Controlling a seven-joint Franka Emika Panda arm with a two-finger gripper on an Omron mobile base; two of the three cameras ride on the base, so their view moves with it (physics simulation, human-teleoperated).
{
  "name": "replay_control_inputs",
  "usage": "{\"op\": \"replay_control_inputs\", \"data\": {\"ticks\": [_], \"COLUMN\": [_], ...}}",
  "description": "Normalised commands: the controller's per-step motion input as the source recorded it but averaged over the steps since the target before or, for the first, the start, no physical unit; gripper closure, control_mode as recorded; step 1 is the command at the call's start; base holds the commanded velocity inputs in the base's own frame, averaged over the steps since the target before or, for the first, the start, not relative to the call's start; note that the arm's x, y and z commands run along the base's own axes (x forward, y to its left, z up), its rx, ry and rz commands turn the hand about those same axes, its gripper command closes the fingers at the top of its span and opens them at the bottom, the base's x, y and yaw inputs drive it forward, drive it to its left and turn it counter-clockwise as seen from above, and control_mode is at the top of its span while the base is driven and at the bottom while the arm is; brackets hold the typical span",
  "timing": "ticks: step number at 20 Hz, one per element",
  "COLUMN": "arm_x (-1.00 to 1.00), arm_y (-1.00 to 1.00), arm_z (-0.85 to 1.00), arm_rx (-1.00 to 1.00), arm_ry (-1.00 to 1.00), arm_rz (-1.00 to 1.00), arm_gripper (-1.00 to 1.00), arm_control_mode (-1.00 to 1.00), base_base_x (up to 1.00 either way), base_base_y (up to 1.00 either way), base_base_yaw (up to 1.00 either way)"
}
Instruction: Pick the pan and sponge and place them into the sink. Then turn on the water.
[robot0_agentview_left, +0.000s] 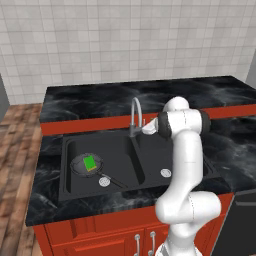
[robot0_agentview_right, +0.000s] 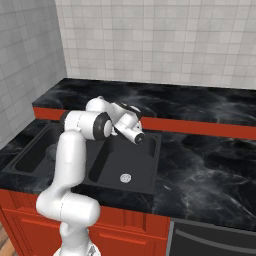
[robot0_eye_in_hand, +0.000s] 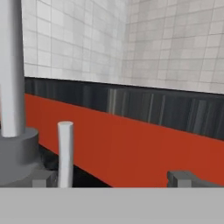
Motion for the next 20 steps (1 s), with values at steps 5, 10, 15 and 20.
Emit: {"op": "replay_control_inputs", "data": {"ticks": [5, 10, 15, 20], "arm_x": [0.35, 0.43, 0.38, 0.43], "arm_y": [0.00, 0.00, 0.08, 0.23], "arm_z": [-0.13, -0.04, -0.05, -0.04], "arm_rx": [0.00, 0.02, 0.06, 0.06], "arm_ry": [0.00, 0.00, 0.00, 0.00], "arm_rz": [0.00, 0.00, 0.00, -0.03], "arm_gripper": [-1.00, -1.00, -1.00, -1.00], "arm_control_mode": [-1.00, -1.00, -1.00, -1.00], "base_base_x": [0.00, 0.00, 0.00, 0.00], "base_base_y": [0.00, 0.00, 0.00, 0.00], "base_base_yaw": [0.00, 0.00, 0.00, 0.00]}}
